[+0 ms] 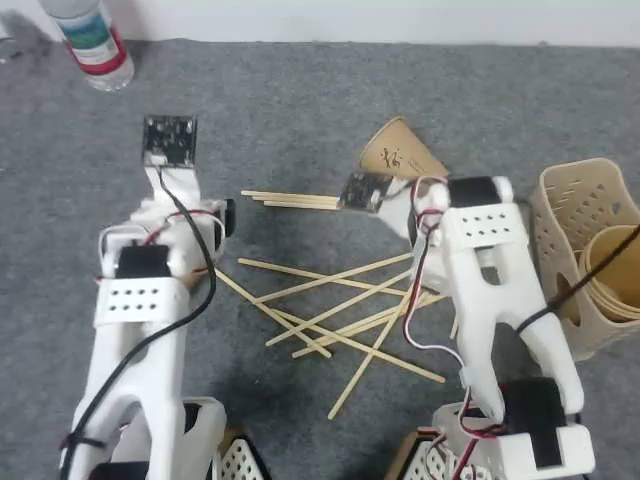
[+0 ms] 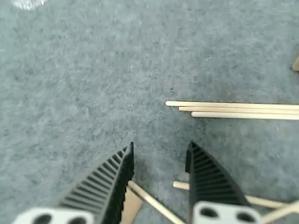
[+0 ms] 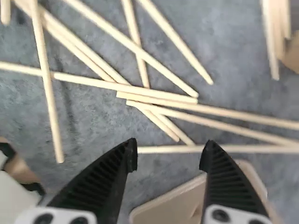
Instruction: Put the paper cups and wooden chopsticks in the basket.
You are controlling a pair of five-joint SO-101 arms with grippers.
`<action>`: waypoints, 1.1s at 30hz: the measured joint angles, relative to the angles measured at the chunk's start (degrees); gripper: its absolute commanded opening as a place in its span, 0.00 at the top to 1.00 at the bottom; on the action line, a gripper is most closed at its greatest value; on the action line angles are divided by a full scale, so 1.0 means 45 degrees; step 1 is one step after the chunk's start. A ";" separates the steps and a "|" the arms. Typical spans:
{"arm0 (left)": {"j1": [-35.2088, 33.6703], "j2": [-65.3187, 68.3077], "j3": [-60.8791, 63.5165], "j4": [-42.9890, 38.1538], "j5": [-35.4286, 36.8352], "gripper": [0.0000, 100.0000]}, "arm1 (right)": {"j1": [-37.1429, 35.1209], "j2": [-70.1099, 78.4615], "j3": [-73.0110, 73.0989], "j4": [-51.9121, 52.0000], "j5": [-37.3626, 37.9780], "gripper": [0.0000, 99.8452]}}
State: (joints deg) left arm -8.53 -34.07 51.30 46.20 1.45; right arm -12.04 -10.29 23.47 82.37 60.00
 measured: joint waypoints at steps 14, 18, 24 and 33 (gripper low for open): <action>0.1133 0.0000 0.2872 -0.3438 0.0156 0.82 | 0.0391 0.0039 0.2032 -0.3497 0.3614 0.77; 0.0781 -0.0020 0.3028 -0.3907 0.0156 0.82 | 0.0762 0.1328 0.2032 -0.4317 0.4161 0.77; 0.0371 -0.0020 0.3399 -0.4864 0.0156 0.82 | 0.0899 0.2637 0.2032 -0.4767 0.4278 0.77; 0.0293 -0.0020 0.3438 -0.4982 0.0156 0.82 | 0.0801 0.3556 0.1895 -0.5431 0.4317 0.77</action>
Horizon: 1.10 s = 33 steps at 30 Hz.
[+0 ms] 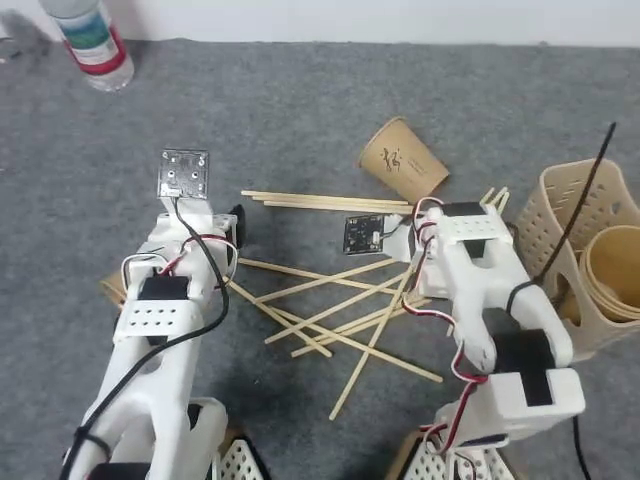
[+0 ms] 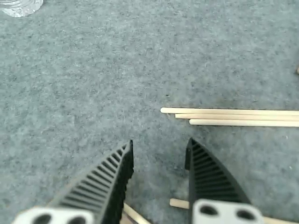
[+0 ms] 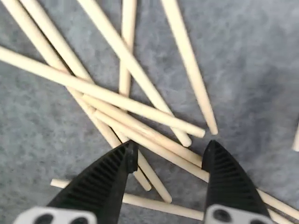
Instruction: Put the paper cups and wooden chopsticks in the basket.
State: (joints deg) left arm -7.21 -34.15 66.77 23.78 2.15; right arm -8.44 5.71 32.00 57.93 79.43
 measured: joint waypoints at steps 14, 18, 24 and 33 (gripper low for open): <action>0.0020 0.0000 0.0000 0.0000 0.0000 0.82 | 0.0039 0.0410 -0.1543 0.0645 0.0000 0.99; 0.0020 0.0000 0.0000 0.0000 0.0000 0.82 | -0.0176 0.0410 -0.2930 0.2325 -0.0098 0.99; 0.0020 0.0000 0.0000 0.0000 0.0000 0.82 | -0.1055 0.0410 -0.4982 0.4474 -0.0742 0.99; 0.0020 0.0000 0.0234 -0.0313 0.0000 0.82 | -0.1231 0.0430 -0.9260 0.6486 -0.2559 0.99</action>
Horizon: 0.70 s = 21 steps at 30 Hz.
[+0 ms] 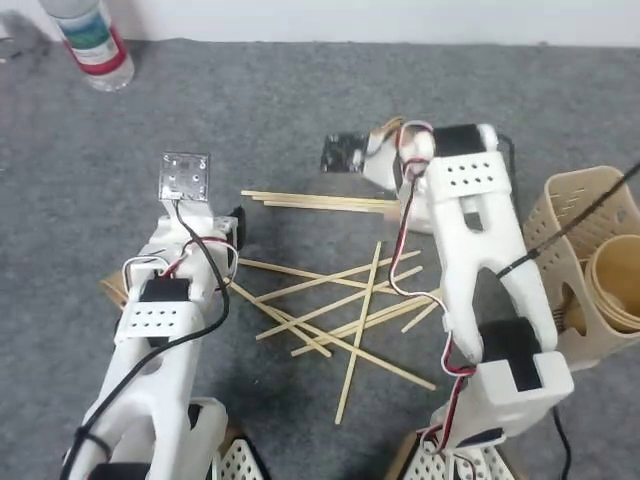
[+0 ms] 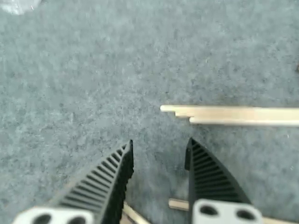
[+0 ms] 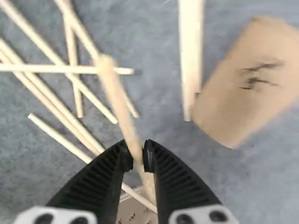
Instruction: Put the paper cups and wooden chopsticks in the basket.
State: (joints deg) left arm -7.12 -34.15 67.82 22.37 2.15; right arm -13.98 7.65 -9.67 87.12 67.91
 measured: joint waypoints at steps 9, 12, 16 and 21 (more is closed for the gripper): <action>0.0000 0.0000 0.0000 0.0000 0.0000 0.82 | -0.0723 0.0000 -0.5255 0.2364 -0.2149 0.99; 0.0000 0.0000 0.0020 0.0000 0.0000 0.82 | -0.0742 0.0000 -0.6955 0.2930 -0.2833 0.99; 0.0000 0.0000 0.0039 0.0000 0.0000 0.82 | -0.0742 0.0000 -0.8440 0.3009 -0.4278 0.99; 0.0000 0.0000 0.0098 0.0000 0.0000 0.82 | -0.0742 -0.0449 -0.9084 0.3009 -0.5998 0.99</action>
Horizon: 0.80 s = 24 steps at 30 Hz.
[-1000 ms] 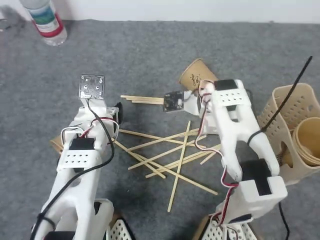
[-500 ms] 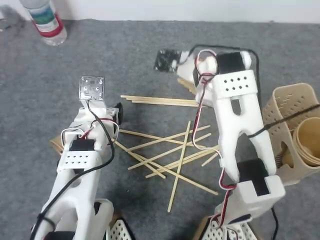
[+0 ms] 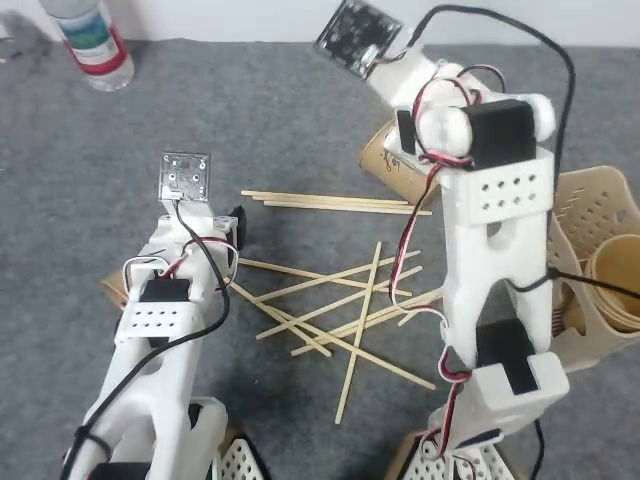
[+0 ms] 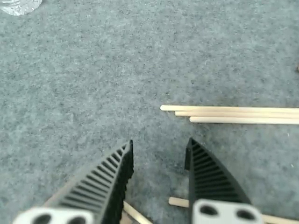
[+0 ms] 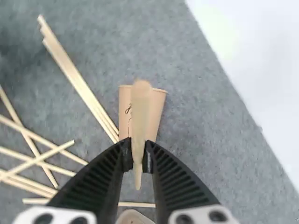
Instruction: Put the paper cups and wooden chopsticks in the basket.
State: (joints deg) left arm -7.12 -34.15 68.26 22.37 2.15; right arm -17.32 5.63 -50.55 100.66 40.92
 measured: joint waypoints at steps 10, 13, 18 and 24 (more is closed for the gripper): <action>0.0000 0.0000 0.0000 0.0000 0.0000 0.82 | 0.0039 -0.3516 -0.0274 0.0000 -0.1055 0.99; 0.0000 0.0000 0.0195 -0.0059 0.0000 0.82 | 0.0840 -0.4610 -0.0274 0.0000 -0.1074 0.99; 0.0020 0.0000 0.0664 -0.0899 0.0000 0.82 | 0.2833 -0.6212 -0.0293 0.0000 -0.1074 0.99; 0.0000 0.0000 0.0684 -0.0977 0.0000 0.82 | 0.5060 -0.7560 -0.0391 0.0000 -0.1094 0.99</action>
State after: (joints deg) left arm -7.12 -34.15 71.34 17.98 2.15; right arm 5.45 -28.40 -52.31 100.66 36.00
